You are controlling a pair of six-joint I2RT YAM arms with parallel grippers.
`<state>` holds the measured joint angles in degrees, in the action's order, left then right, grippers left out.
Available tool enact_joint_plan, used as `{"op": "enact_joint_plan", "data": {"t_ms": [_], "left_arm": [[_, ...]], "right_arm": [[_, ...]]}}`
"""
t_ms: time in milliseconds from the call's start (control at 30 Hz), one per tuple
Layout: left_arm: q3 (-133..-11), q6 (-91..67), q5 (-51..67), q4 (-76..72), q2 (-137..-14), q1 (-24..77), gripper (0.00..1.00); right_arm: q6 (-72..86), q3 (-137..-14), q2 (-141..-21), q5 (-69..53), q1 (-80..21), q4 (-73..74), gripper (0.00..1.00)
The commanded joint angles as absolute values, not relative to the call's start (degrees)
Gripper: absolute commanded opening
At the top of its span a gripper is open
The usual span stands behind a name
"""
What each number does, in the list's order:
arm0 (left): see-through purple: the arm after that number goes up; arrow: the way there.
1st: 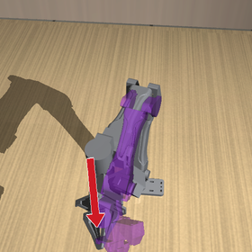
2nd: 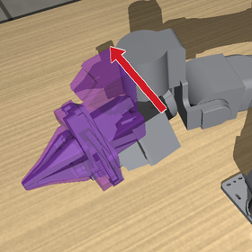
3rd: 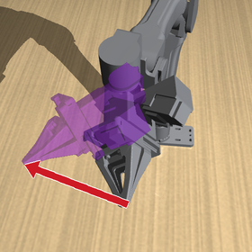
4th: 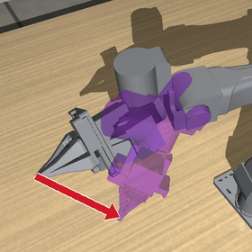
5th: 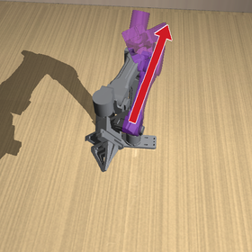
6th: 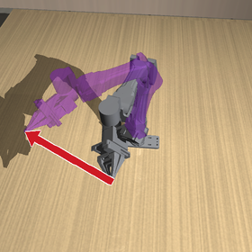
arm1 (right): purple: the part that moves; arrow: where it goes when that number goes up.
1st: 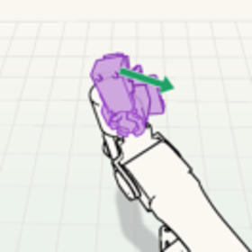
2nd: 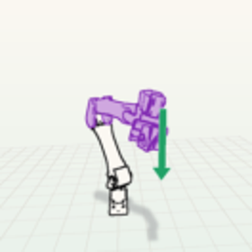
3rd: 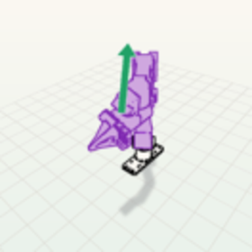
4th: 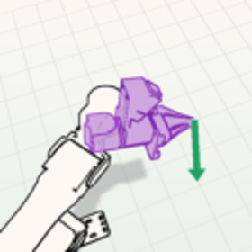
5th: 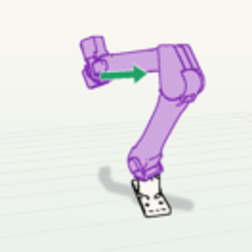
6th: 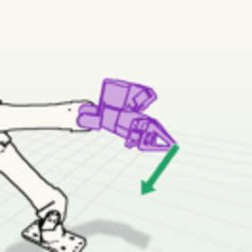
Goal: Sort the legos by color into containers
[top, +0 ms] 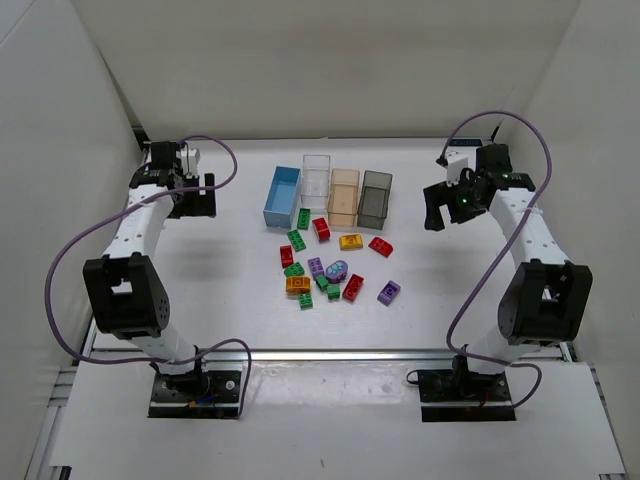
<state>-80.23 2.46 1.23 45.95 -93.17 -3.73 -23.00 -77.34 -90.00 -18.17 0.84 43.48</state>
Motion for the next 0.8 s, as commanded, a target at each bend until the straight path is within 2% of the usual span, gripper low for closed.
{"op": "enact_joint_plan", "data": {"t_ms": [0,233,333,500,767], "left_arm": [[-82.97,1.50,0.97,46.84,-93.51,-3.96,0.99],[-84.20,6.41,5.26,47.73,-91.59,-3.96,0.99],[-84.11,8.61,9.40,47.72,-90.44,-3.96,0.99],[-83.76,8.70,9.67,48.25,-89.39,-3.78,1.00],[-82.71,9.49,8.88,47.90,-89.03,-3.69,1.00]], "right_arm": [[-24.34,-76.20,-87.36,-18.71,0.53,42.80,0.99],[-32.86,-73.57,-86.05,-14.68,-12.55,45.78,0.98],[-35.77,-71.28,-85.34,-14.50,-17.66,47.28,0.88],[-35.42,-67.42,-84.64,-15.12,-22.67,45.97,0.75],[-35.33,-66.44,-89.28,-13.10,-23.12,39.12,0.75]]}}
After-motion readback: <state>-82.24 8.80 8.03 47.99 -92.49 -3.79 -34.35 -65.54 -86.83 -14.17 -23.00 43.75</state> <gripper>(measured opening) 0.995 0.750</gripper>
